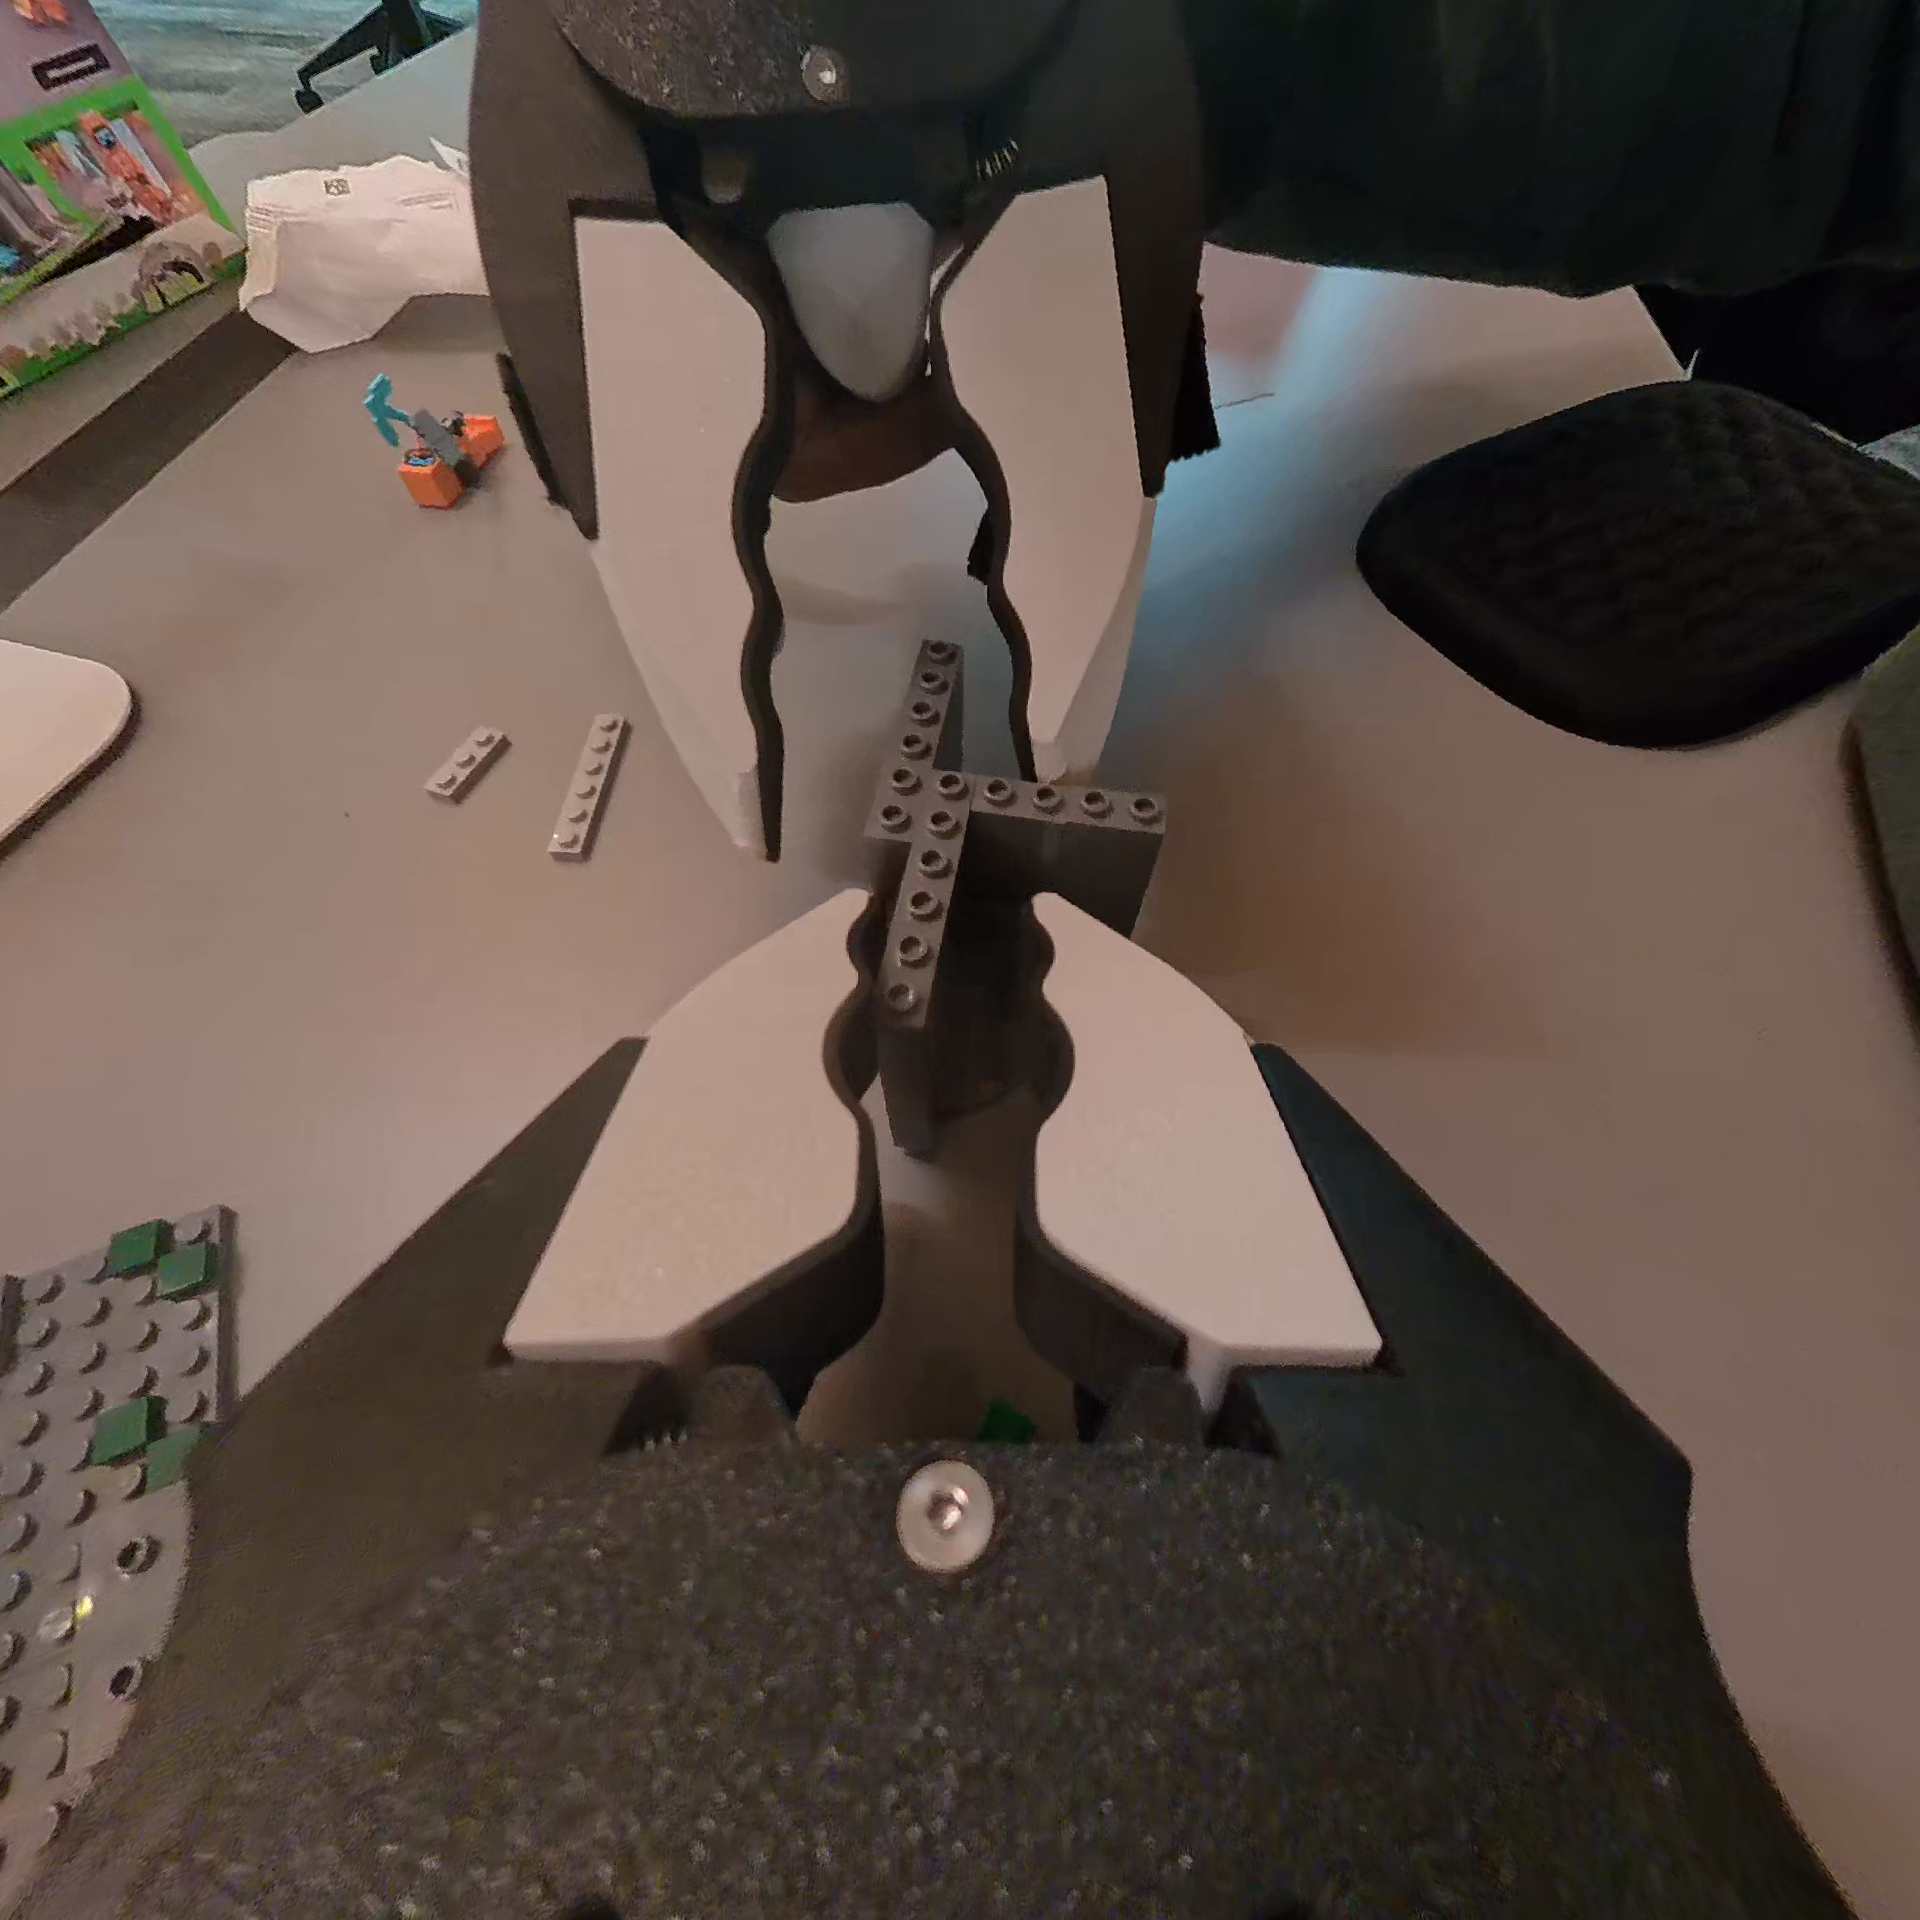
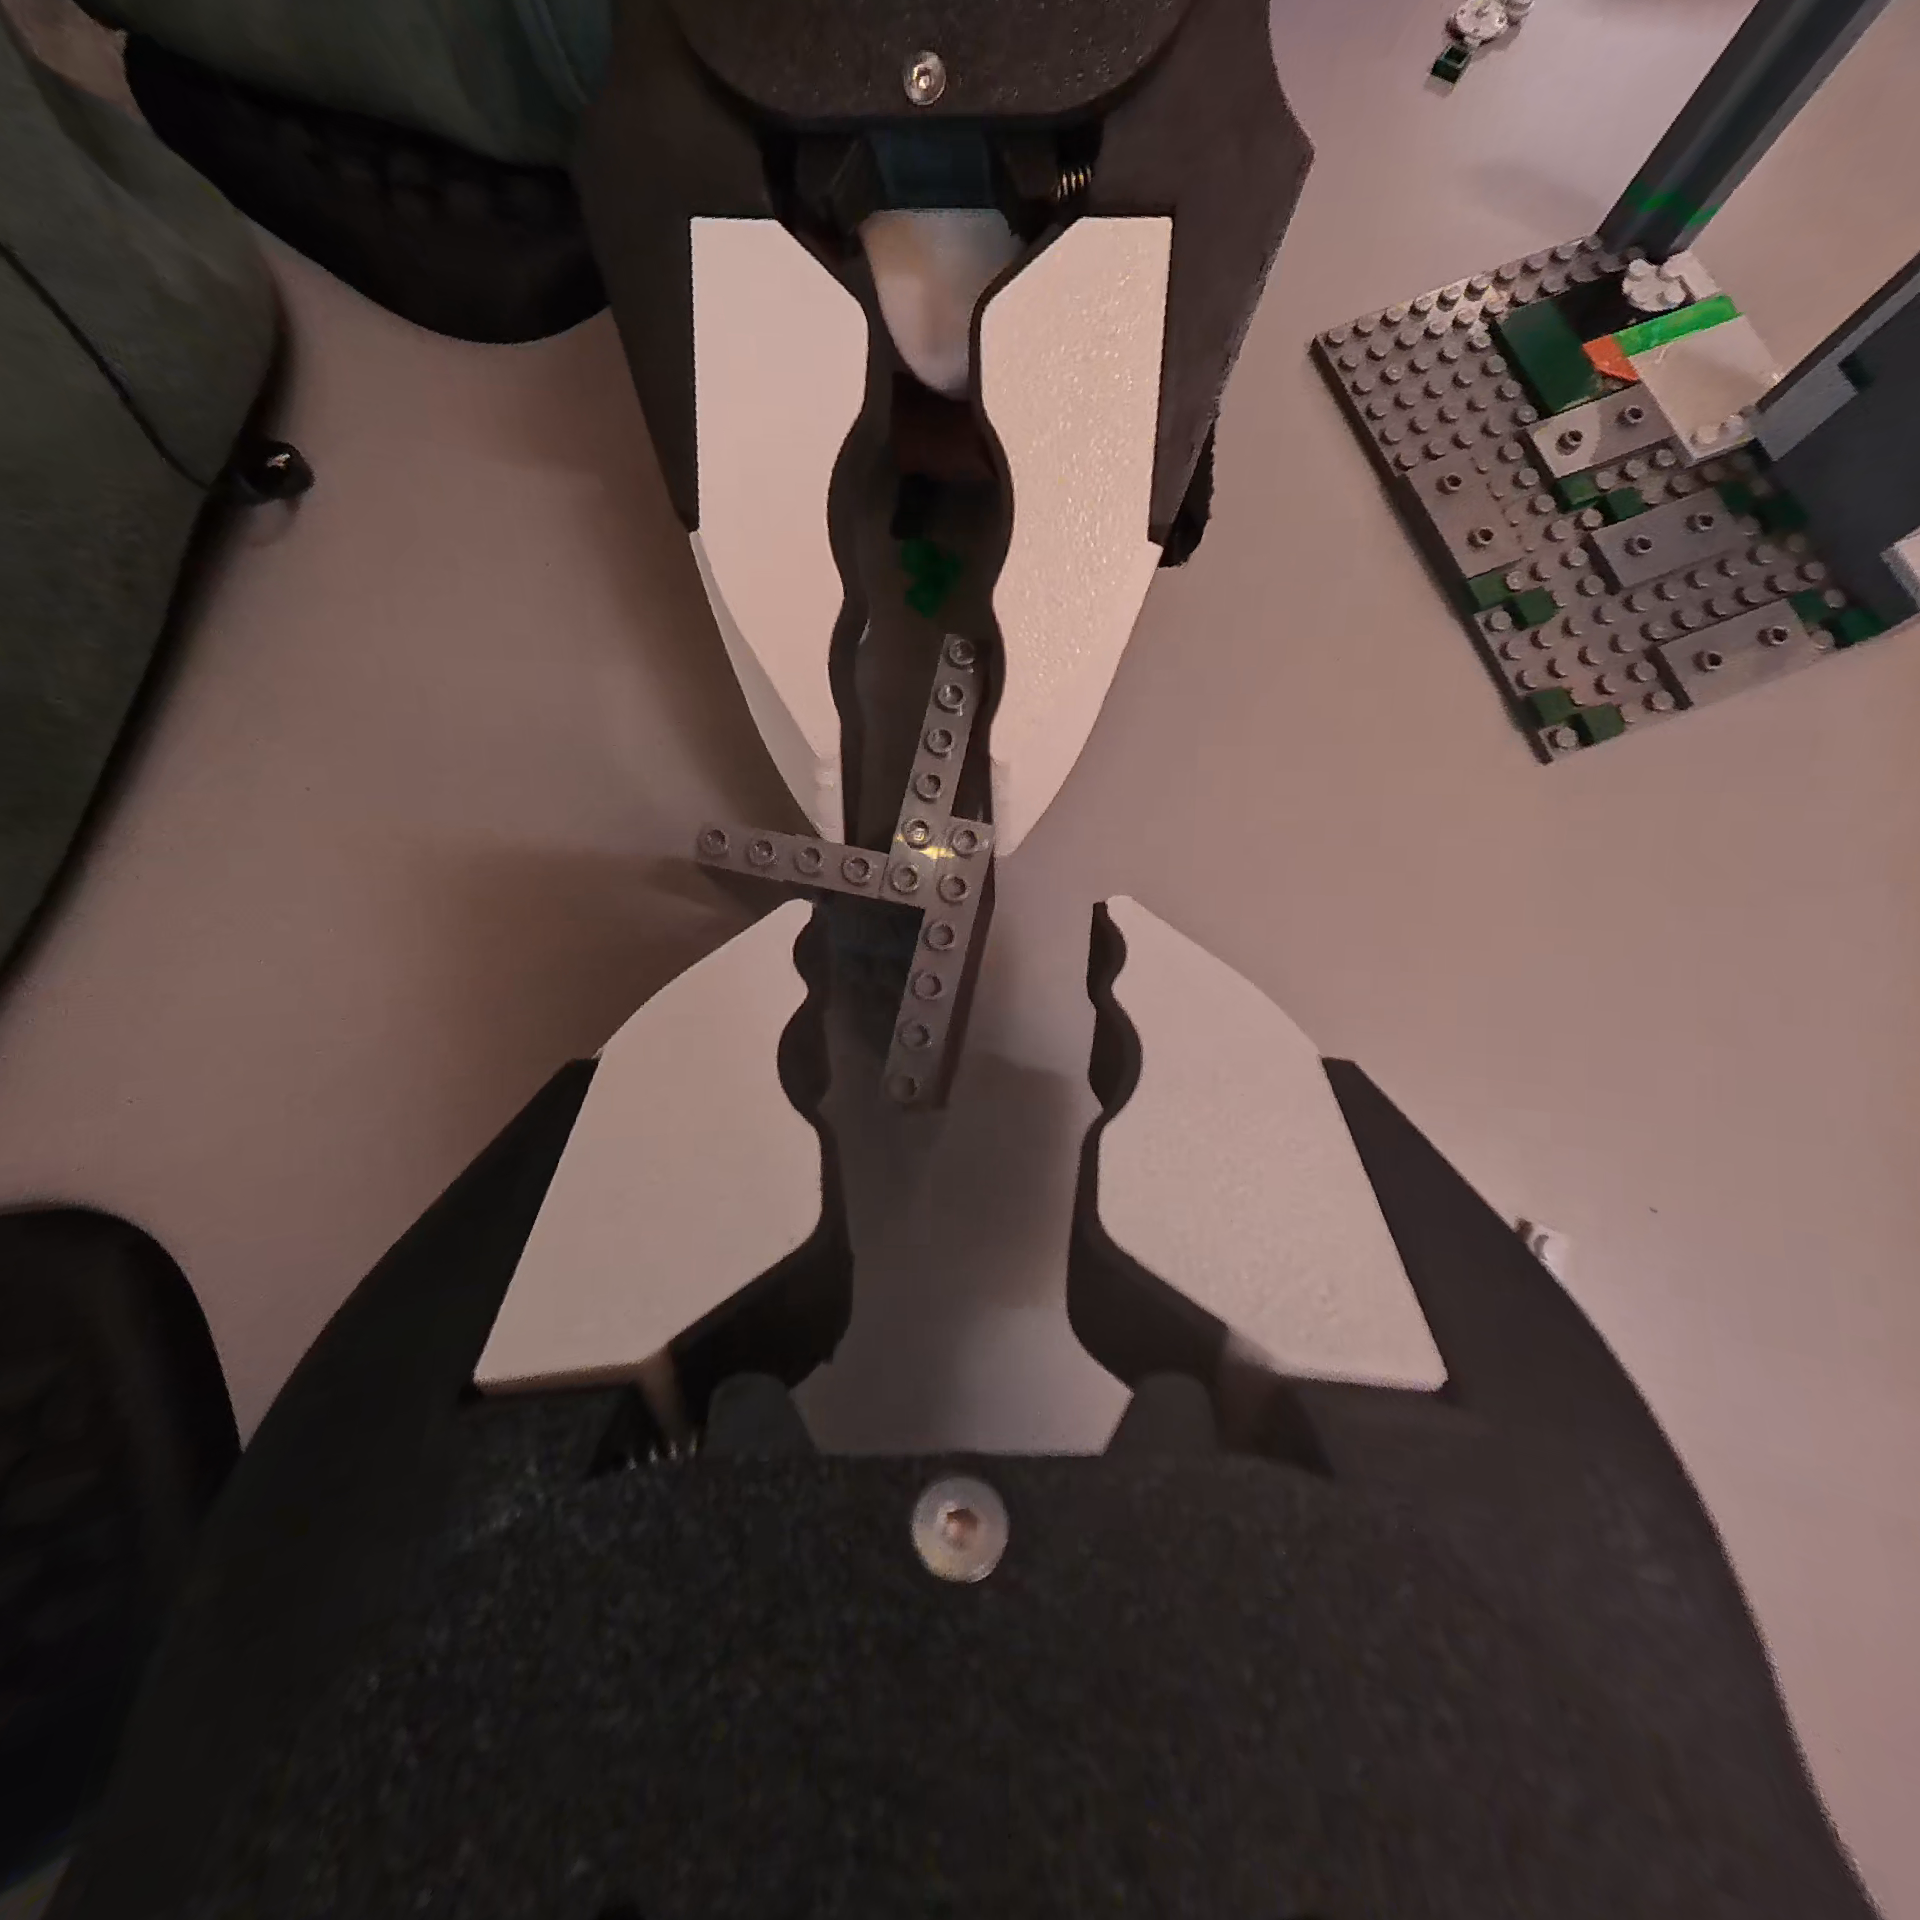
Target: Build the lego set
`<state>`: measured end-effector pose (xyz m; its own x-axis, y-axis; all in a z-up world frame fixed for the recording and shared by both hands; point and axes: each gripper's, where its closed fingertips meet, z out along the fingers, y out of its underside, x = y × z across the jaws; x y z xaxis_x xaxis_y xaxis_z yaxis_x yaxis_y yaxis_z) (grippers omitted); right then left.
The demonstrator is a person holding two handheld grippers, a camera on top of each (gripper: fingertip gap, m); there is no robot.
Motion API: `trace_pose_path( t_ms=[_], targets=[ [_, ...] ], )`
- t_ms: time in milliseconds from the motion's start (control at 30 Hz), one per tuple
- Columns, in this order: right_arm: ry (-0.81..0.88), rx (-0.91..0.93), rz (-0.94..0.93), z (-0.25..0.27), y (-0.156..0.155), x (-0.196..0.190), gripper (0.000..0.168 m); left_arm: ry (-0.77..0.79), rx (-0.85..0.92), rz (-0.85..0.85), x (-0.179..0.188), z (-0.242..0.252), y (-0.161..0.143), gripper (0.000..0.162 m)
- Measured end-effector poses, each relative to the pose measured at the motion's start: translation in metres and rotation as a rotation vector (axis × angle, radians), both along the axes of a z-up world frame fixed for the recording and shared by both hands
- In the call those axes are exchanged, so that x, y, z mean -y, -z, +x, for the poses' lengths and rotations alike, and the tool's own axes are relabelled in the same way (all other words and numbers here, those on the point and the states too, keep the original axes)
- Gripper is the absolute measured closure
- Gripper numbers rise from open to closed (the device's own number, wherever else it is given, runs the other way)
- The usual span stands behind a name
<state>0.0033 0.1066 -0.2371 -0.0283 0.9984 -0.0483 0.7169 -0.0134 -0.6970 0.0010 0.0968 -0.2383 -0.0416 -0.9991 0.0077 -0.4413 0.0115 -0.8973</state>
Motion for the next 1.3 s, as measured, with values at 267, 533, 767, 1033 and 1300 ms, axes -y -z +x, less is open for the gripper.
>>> trace_pose_path(
  t_ms=[267,533,767,1033,1300],
  targets=[
    [0.015,-0.006,0.007,0.005,-0.001,0.002,0.12,-0.016,0.012,-0.001,0.0,0.001,-0.004,0.136],
    [0.036,-0.03,0.006,0.002,0.0,0.007,0.116,-0.007,0.023,0.028,0.003,0.005,-0.006,0.125],
    [0.041,-0.037,0.002,0.001,0.001,0.006,0.116,-0.01,0.023,0.021,0.003,0.005,-0.005,0.131],
    [0.058,-0.045,0.01,0.004,-0.001,0.003,0.116,-0.031,0.022,0.032,-0.002,0.004,-0.005,0.133],
    [0.065,-0.044,0.019,0.004,0.0,0.002,0.116,-0.021,0.014,0.029,0.001,0.007,-0.002,0.134]
  ],
)
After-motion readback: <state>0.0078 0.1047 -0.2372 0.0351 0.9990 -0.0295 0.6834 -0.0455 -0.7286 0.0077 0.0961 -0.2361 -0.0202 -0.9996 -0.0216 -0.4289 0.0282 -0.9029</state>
